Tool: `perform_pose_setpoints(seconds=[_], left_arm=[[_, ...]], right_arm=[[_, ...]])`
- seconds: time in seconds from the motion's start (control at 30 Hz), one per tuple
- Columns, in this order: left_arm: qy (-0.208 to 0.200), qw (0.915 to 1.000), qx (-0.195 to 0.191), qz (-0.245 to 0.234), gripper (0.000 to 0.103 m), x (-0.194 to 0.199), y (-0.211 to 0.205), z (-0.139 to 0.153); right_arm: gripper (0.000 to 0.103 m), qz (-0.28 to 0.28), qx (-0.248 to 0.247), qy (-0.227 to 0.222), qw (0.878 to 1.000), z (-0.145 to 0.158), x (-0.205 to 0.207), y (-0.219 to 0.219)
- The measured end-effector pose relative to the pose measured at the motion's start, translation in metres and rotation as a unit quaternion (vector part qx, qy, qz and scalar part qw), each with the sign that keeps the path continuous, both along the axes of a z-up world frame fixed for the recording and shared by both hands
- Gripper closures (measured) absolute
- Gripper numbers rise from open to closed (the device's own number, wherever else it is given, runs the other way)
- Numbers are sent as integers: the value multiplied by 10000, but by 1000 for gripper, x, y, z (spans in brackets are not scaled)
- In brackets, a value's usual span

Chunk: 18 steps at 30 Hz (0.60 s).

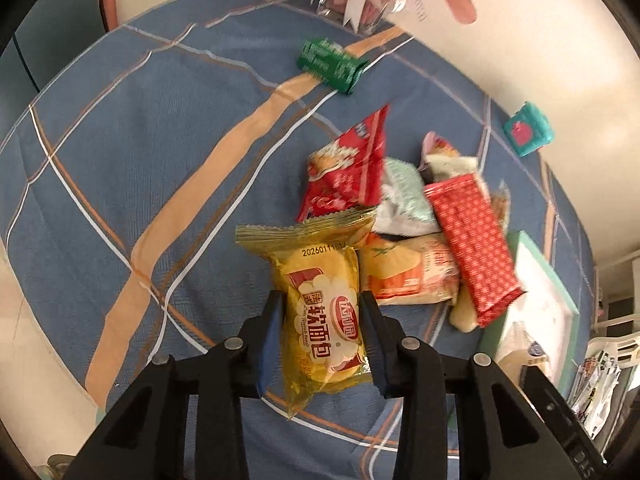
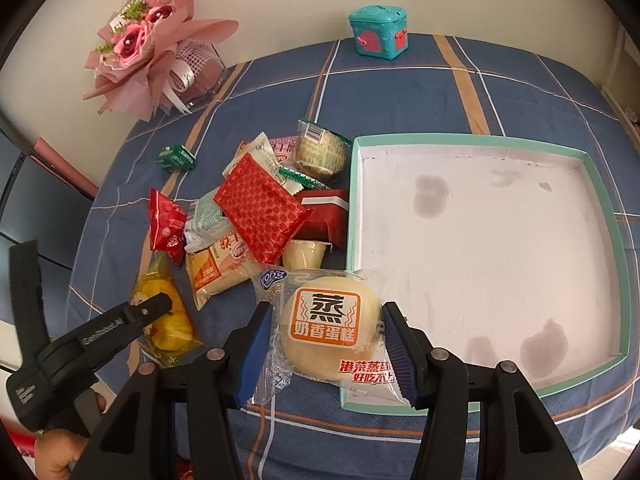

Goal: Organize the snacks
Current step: 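Carry the cake and bread bag into the tray and open both tools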

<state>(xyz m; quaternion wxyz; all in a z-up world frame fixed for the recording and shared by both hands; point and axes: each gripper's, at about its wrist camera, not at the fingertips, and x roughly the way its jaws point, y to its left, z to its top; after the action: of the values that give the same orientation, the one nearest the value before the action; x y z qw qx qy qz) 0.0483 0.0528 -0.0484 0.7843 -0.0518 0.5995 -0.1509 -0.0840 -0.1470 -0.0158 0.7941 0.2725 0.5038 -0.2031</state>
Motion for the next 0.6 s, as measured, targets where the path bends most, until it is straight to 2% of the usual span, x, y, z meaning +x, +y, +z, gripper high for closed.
perform_pose_setpoints(seconds=[0.17,0.33,0.6], left_arm=[[-376,9990,-89,-216,64,-9,-15,26],[-579,9955,-184,-724,64,-17,-51,46],[-782,9813,-83,-1756,64,-38,-137,56]], right_arm=[[45,-406,-43,29,9992,2,-10,-26],[45,-1010,-187,165,9946,3,-26,-60],[45,-1832,-414,389,9814,0,-49,-109]])
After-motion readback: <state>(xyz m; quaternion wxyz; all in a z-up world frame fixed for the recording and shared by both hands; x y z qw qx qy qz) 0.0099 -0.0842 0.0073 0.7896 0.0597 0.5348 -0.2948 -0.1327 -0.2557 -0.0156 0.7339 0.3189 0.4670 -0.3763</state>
